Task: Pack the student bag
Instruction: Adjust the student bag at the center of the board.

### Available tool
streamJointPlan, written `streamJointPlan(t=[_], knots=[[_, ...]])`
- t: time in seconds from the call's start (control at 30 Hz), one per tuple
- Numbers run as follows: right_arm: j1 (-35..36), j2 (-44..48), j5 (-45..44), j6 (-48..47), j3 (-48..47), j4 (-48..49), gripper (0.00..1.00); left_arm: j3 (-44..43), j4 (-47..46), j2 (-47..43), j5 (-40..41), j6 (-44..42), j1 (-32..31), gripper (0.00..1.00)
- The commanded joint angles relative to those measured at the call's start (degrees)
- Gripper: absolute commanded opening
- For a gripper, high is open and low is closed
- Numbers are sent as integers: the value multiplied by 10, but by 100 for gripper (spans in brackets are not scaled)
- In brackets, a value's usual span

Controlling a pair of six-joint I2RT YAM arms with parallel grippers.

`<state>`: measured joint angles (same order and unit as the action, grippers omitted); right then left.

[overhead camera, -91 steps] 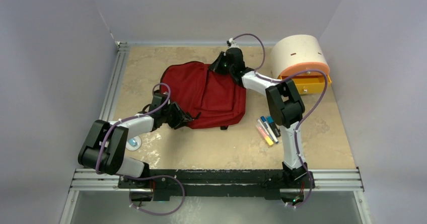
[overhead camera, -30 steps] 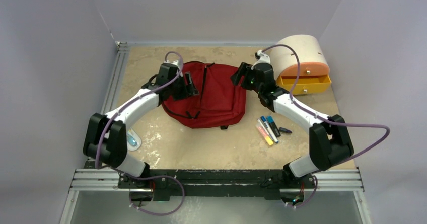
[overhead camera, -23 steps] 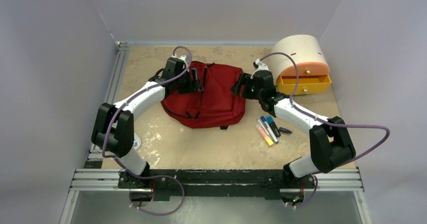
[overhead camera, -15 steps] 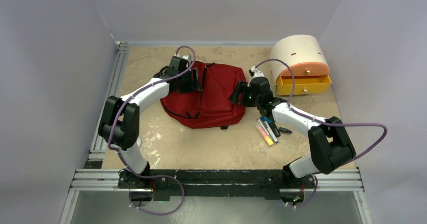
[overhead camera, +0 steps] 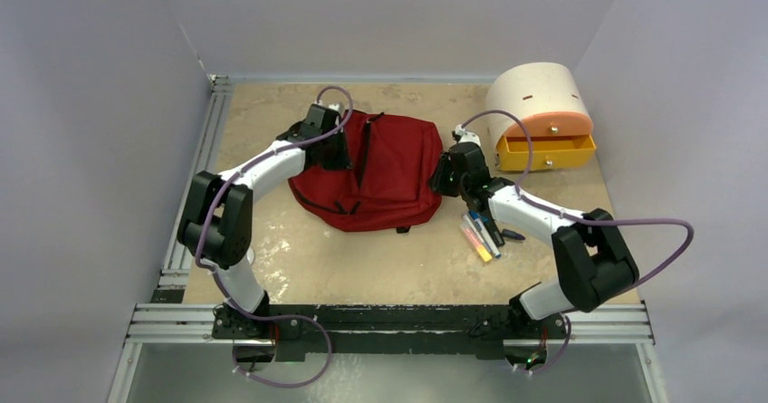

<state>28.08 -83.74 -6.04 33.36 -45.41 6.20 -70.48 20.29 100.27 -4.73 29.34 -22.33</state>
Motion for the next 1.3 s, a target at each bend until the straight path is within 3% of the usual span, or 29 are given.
streamJointPlan(t=[0.0,0.07,0.27,0.57,0.77,0.93,1.27], knots=[[2,-16,6,5,2,-2,28,21,8,-32,-16,-3,-3,5],[1,-25,2,4,-2,0,24,36,8,-41,-20,0,-6,0],[1,-57,-23,-13,-40,1,9,80,9,-71,-39,17,-18,0],[-1,-103,-60,-56,-134,-23,9,104,6,-91,-49,40,-35,0],[2,-43,-98,-98,-125,-1,36,117,8,-91,-22,56,-35,0],[41,15,-74,-155,-116,16,56,131,1,-88,-15,77,-35,0],[188,-2,-92,-186,-111,81,76,187,-53,-101,-36,115,-34,0]])
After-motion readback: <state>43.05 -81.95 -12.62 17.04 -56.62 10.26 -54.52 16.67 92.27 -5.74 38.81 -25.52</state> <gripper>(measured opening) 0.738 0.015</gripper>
